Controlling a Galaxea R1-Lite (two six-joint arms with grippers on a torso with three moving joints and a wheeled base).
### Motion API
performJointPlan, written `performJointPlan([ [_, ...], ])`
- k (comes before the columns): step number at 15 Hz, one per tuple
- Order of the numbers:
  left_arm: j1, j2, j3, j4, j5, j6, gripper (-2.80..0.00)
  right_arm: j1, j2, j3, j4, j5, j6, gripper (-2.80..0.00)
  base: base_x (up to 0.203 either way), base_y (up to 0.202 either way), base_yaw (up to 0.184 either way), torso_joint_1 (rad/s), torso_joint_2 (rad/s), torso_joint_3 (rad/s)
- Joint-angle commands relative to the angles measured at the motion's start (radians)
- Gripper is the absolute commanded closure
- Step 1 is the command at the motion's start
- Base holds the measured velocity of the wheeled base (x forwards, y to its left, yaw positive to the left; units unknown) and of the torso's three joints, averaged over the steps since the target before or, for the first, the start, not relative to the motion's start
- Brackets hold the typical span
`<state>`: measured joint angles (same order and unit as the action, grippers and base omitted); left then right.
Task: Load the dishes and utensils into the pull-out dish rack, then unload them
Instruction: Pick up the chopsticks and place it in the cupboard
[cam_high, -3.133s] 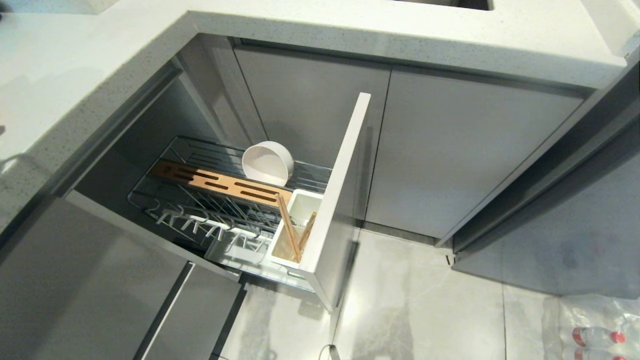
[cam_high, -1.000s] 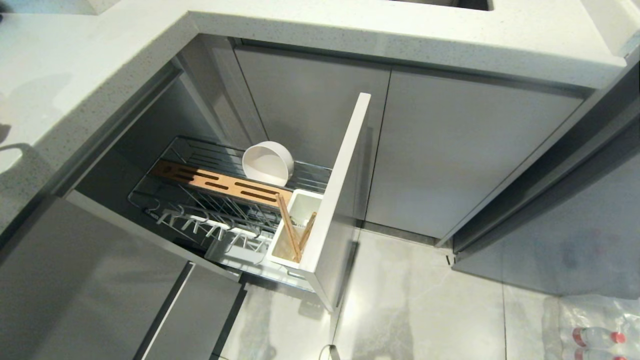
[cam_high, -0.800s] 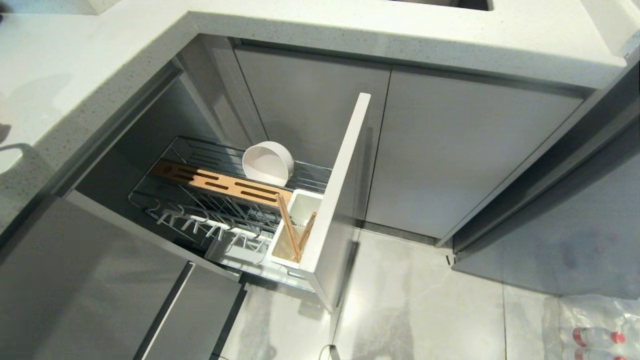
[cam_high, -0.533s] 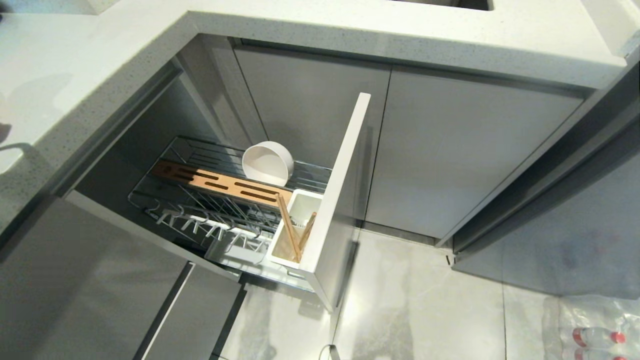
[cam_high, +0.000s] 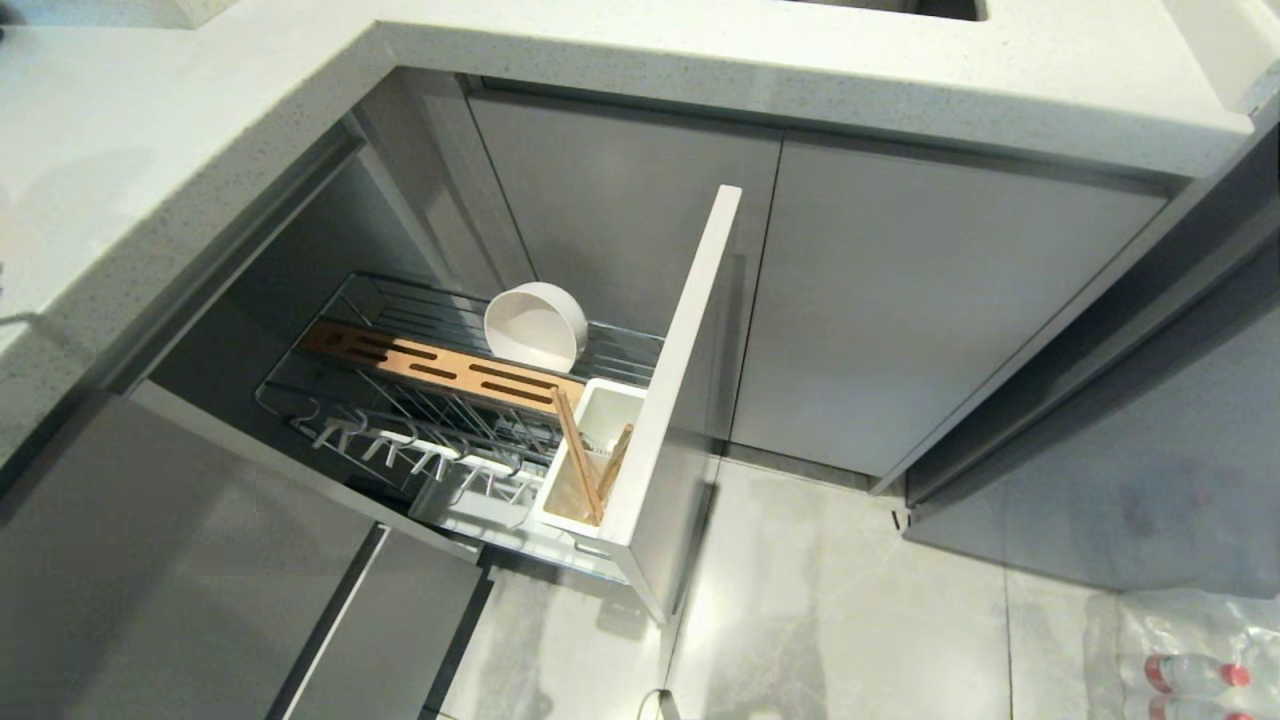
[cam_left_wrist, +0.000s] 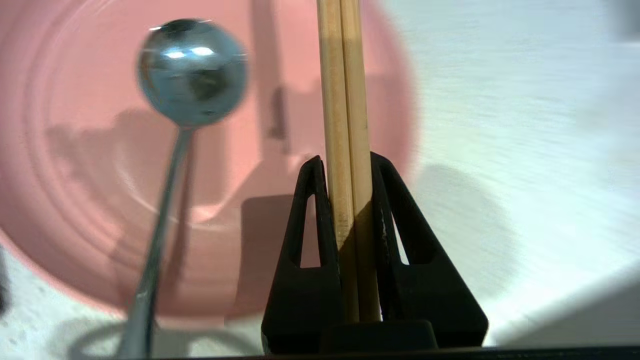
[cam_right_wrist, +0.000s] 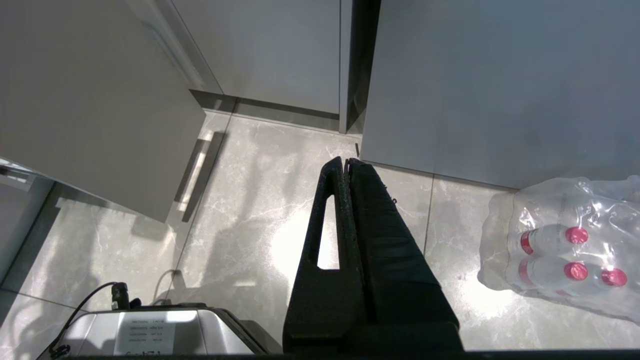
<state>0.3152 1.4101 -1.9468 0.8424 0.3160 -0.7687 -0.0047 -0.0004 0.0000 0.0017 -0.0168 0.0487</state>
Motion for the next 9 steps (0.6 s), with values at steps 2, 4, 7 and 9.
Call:
performJointPlan([
  [2,-0.071,-0.104,0.000,-0.024,-0.027,-0.003,0.00,0.000,0.000,0.002,0.000,0.000,0.000,0.00,0.000,0.000,0.000,0.000,0.00,0.000],
  [4,-0.168,-0.141,0.001,-0.031,-0.168,-0.003,0.00,0.000,0.000,0.002,0.000,0.000,0.000,0.00,0.000,0.000,0.000,0.000,0.00,0.000],
  [7,-0.331,-0.174,0.005,-0.028,-0.431,-0.004,0.00,0.000,0.000,0.002,0.000,0.000,0.000,0.00,0.000,0.000,0.000,0.000,0.00,0.000],
  [9,-0.444,-0.189,0.028,-0.021,-0.556,-0.006,0.00,0.000,0.000,0.002,0.000,0.000,0.000,0.00,0.000,0.000,0.000,0.000,0.00,0.000],
])
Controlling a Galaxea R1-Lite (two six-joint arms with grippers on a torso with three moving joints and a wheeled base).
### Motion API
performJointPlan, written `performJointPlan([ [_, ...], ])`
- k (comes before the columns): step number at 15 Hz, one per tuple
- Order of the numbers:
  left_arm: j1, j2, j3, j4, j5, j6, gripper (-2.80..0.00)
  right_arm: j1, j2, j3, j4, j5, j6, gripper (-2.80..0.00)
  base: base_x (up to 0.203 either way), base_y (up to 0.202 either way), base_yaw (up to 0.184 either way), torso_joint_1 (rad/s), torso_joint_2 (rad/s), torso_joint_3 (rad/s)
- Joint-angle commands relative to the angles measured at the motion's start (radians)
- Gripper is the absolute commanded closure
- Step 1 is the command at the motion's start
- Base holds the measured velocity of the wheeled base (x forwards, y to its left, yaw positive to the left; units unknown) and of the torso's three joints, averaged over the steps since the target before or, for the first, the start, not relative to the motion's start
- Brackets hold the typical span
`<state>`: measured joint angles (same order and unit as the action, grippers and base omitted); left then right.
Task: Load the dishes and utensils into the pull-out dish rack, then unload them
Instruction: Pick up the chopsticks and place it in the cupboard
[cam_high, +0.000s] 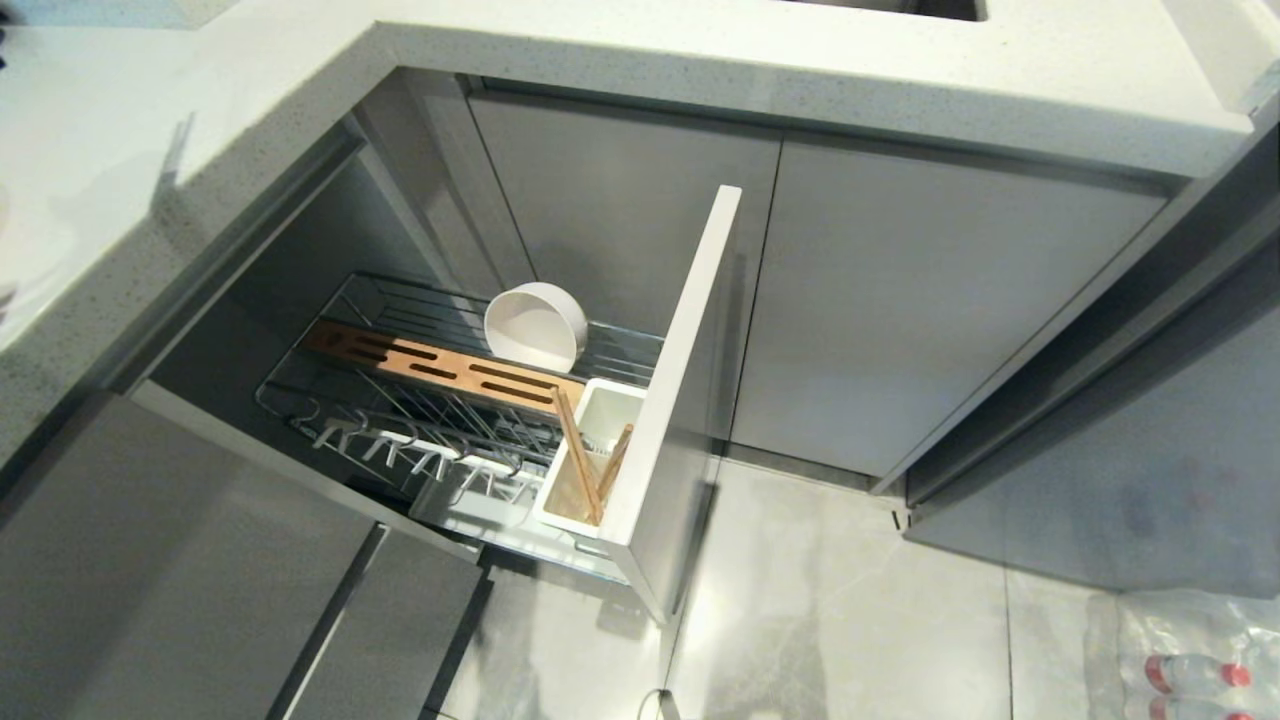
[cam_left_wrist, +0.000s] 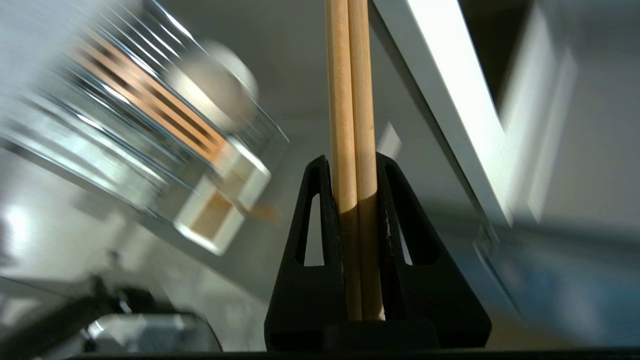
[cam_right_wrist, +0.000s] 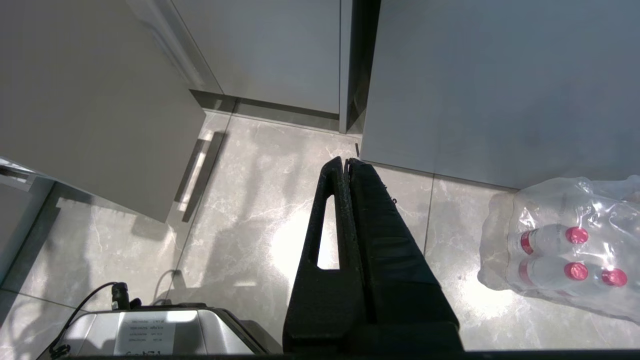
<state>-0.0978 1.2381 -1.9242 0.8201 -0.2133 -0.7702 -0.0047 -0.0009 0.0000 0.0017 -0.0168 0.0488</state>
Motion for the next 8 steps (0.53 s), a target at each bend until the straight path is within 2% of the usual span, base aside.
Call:
performJointPlan([
  [1,-0.096,-0.021,0.024,0.011,-0.059,-0.005,0.00,0.000,0.001,0.002,0.000,0.000,0.000,0.00,0.000,0.000,0.000,0.000,0.00,0.000],
  [4,-0.279,-0.014,0.091,0.067,-0.090,-0.026,0.00,0.000,0.001,0.002,0.000,0.000,0.000,0.00,0.000,0.000,0.000,0.000,0.00,0.000],
  [5,-0.317,0.002,0.107,0.116,-0.093,-0.053,0.00,0.000,0.001,0.002,0.000,0.000,0.000,0.00,0.000,0.000,0.000,0.000,0.00,0.000],
  [8,-0.366,0.071,0.125,0.316,-0.103,-0.150,0.00,0.000,0.001,0.002,0.000,0.000,0.000,0.00,0.000,0.000,0.000,0.000,0.00,0.000],
])
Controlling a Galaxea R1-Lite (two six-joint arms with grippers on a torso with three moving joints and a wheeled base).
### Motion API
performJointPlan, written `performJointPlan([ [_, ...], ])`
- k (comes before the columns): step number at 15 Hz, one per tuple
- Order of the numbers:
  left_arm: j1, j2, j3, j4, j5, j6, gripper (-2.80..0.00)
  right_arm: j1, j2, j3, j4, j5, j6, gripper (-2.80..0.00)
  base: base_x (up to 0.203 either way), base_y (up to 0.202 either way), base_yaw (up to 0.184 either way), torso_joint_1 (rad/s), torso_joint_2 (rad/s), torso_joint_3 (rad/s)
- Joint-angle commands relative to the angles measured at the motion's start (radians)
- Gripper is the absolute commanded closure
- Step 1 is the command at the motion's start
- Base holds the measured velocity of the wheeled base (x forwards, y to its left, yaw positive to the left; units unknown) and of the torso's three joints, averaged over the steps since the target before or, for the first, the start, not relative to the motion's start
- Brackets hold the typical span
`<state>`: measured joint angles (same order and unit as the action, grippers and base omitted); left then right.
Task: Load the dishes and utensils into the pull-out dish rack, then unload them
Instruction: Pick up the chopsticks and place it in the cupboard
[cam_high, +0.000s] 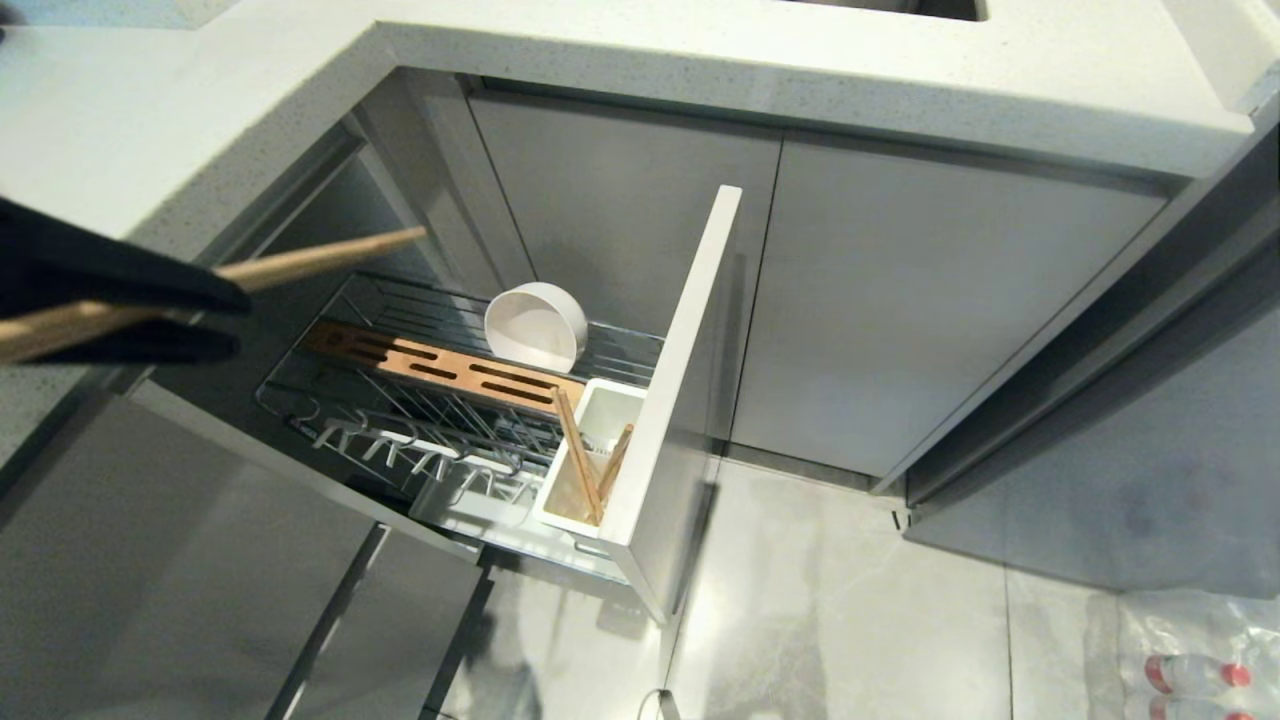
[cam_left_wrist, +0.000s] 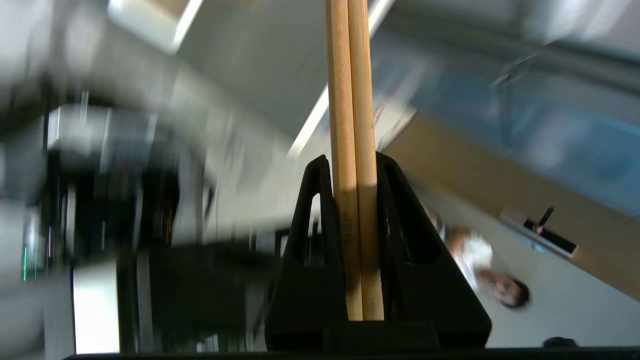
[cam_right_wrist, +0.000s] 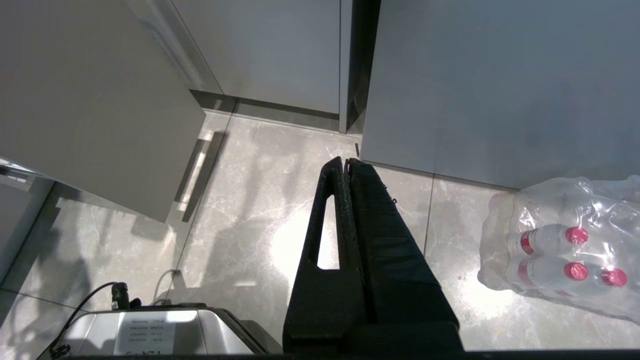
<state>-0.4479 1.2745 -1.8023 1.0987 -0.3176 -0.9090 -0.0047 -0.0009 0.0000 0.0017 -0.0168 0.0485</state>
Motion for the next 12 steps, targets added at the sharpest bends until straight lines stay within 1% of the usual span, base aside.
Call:
performJointPlan([
  [1,-0.021,0.053,0.031,0.082,-0.028,-0.023,0.00,0.000,0.001,0.002,0.000,0.000,0.001,0.00,0.000,0.000,0.000,0.000,0.00,0.000],
  [3,-0.023,0.089,0.101,0.108,-0.076,-0.024,0.00,0.000,0.001,0.002,0.000,0.000,0.001,0.00,0.000,0.000,0.000,0.000,0.00,0.000],
  [4,-0.024,0.111,0.130,0.113,-0.088,-0.023,0.00,0.000,0.001,0.002,0.000,0.000,0.001,0.00,0.000,0.000,0.000,0.000,0.00,0.000],
  [9,-0.085,0.251,0.166,0.111,-0.088,-0.017,0.00,0.000,0.001,0.002,0.000,0.000,0.001,0.00,0.000,0.000,0.000,0.000,0.00,0.000],
  [12,-0.101,0.355,0.166,0.088,-0.085,-0.016,0.00,0.000,0.001,0.002,0.000,0.000,0.001,0.00,0.000,0.000,0.000,0.000,0.00,0.000],
])
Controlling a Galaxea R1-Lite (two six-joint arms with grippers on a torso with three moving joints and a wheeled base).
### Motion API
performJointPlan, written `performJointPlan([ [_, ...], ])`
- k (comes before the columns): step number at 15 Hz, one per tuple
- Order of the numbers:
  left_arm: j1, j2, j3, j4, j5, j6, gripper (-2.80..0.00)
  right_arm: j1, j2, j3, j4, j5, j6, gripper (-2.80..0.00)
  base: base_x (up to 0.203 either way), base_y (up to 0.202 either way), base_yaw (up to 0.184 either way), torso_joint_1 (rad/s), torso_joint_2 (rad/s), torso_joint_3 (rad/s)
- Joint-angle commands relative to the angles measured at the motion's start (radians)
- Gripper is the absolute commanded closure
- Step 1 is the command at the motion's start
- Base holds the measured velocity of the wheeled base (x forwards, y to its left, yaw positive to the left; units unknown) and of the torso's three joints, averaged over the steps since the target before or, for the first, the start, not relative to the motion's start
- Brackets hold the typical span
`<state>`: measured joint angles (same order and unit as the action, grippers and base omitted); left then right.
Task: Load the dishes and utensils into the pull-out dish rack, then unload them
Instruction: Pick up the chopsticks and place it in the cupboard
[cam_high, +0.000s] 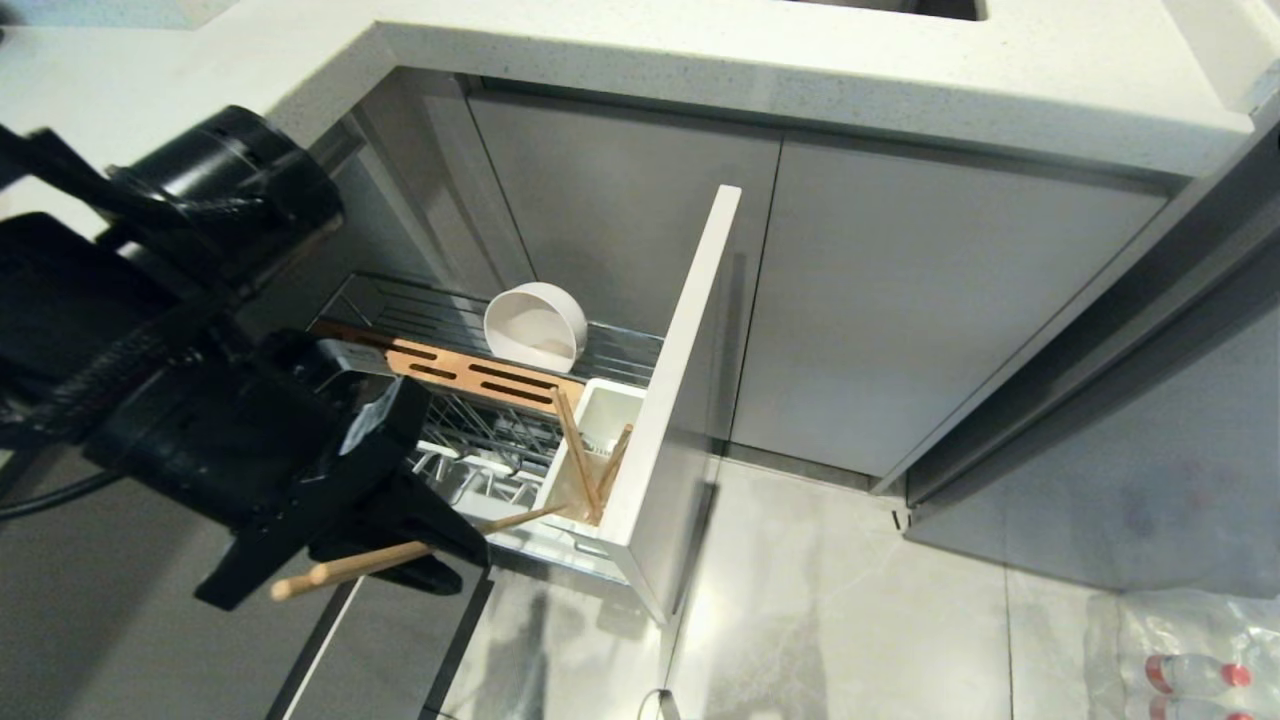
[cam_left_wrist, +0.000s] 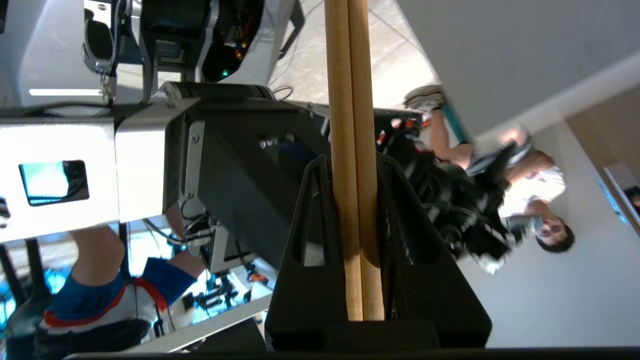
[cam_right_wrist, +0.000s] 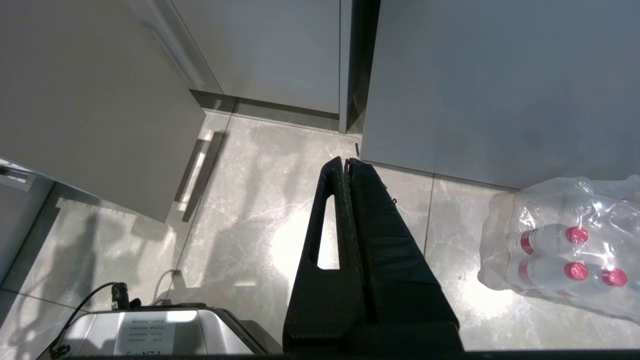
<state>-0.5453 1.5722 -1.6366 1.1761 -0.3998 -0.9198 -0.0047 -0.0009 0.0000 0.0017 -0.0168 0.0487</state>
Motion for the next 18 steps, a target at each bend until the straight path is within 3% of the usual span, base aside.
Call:
performJointPlan([
  [1,-0.005,0.087,-0.002,-0.007,-0.001,-0.006,0.00,0.000,0.001,0.002,0.000,0.000,0.000,0.00,0.000,0.000,0.000,0.000,0.00,0.000],
  [7,0.020,0.223,-0.072,-0.050,0.054,-0.007,0.00,0.000,0.001,0.002,0.000,0.000,0.000,0.00,0.000,0.000,0.000,0.000,0.00,0.000],
  [18,0.068,0.383,-0.120,-0.148,0.050,-0.001,0.00,0.000,0.001,0.002,0.000,0.000,0.000,0.00,0.000,0.000,0.000,0.000,0.00,0.000],
])
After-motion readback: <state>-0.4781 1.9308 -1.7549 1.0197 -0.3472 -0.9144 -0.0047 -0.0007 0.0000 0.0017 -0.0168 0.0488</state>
